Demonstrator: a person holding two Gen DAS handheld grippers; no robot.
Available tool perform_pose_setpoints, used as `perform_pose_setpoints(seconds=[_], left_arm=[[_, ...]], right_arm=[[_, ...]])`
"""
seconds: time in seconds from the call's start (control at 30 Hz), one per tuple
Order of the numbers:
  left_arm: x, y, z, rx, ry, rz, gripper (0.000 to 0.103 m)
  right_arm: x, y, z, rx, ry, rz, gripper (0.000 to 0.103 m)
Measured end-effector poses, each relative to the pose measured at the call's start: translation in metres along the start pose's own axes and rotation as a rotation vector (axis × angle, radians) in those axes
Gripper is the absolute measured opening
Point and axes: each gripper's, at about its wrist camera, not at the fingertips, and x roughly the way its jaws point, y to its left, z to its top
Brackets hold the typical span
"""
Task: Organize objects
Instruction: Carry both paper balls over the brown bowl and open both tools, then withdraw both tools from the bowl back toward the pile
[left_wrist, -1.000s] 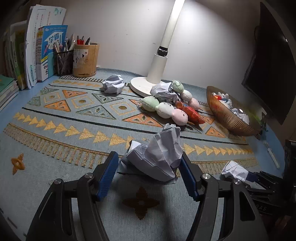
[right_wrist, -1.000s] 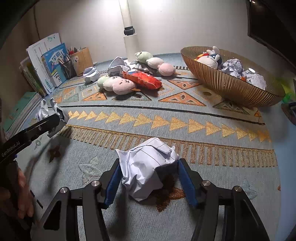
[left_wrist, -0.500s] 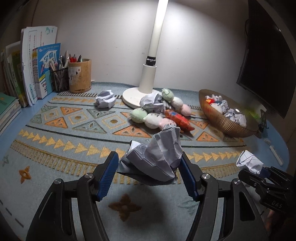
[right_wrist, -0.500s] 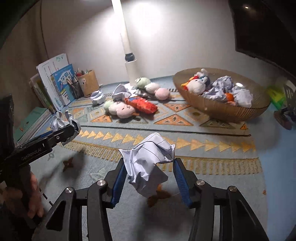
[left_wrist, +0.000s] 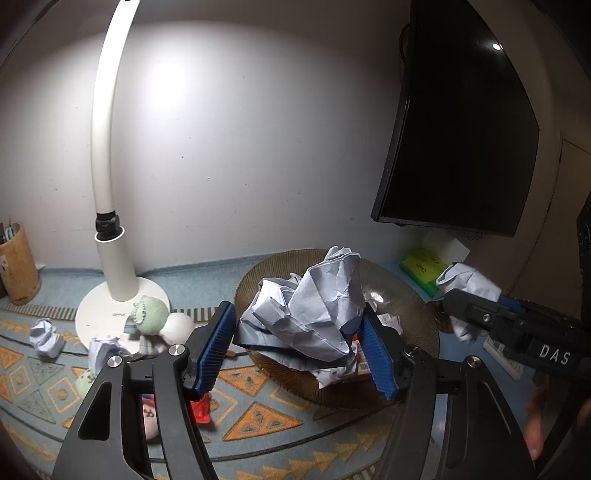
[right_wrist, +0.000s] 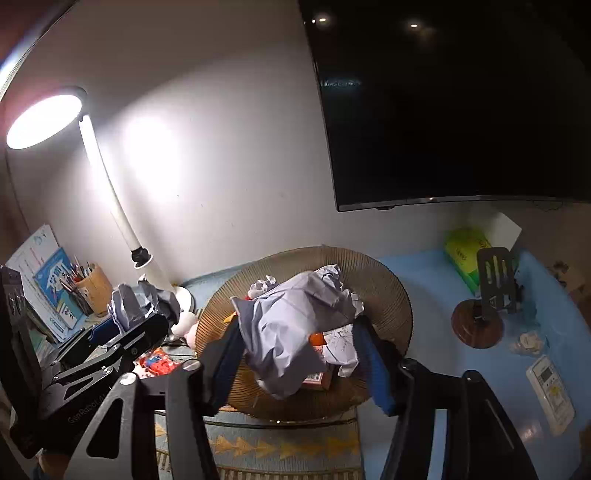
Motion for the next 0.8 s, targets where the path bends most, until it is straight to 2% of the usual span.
perform_pose_setpoints(seconds=[0.03,0.07,0.13,0.2,0.4,0.43,0.5,0.57,0.67,0.73,0.8], left_arm=[[0.01,0.002,-0.001,-0.018,0.02,-0.011,0.088],[0.018,0.006,-0.003,-0.042,0.05,-0.008,0.093],[0.025,0.02,-0.012,-0.098,0.101,-0.028,0.093],[0.017,0.037,-0.028,-0.144,0.13,-0.029,0.093],[-0.057,0.082,-0.071,-0.184,0.108,0.061,0.095],[-0.071,0.089,-0.078,-0.193,0.1,0.075,0.098],[-0.095,0.107,-0.091,-0.218,0.081,0.115,0.1],[-0.11,0.122,-0.107,-0.239,0.068,0.184,0.1],[-0.115,0.141,-0.13,-0.255,0.1,0.247,0.1],[-0.114,0.148,-0.144,-0.245,0.114,0.279,0.1],[-0.114,0.152,-0.148,-0.261,0.135,0.29,0.1]], right_arm=[[0.01,-0.002,-0.002,0.001,0.007,-0.016,0.079],[0.018,-0.004,-0.006,0.003,0.024,-0.045,0.079],[0.029,-0.01,-0.021,0.024,0.077,-0.06,0.079],[0.027,-0.013,-0.038,0.056,0.098,-0.016,0.08],[-0.01,0.015,-0.07,0.075,0.094,0.093,0.081],[-0.016,0.024,-0.077,0.078,0.092,0.119,0.084],[-0.023,0.042,-0.097,0.112,0.089,0.156,0.103],[-0.015,0.062,-0.126,0.128,0.127,0.192,0.103],[0.004,0.09,-0.161,0.073,0.184,0.149,0.103],[0.007,0.106,-0.172,-0.009,0.167,0.079,0.103],[0.003,0.121,-0.174,-0.095,0.127,0.046,0.103]])
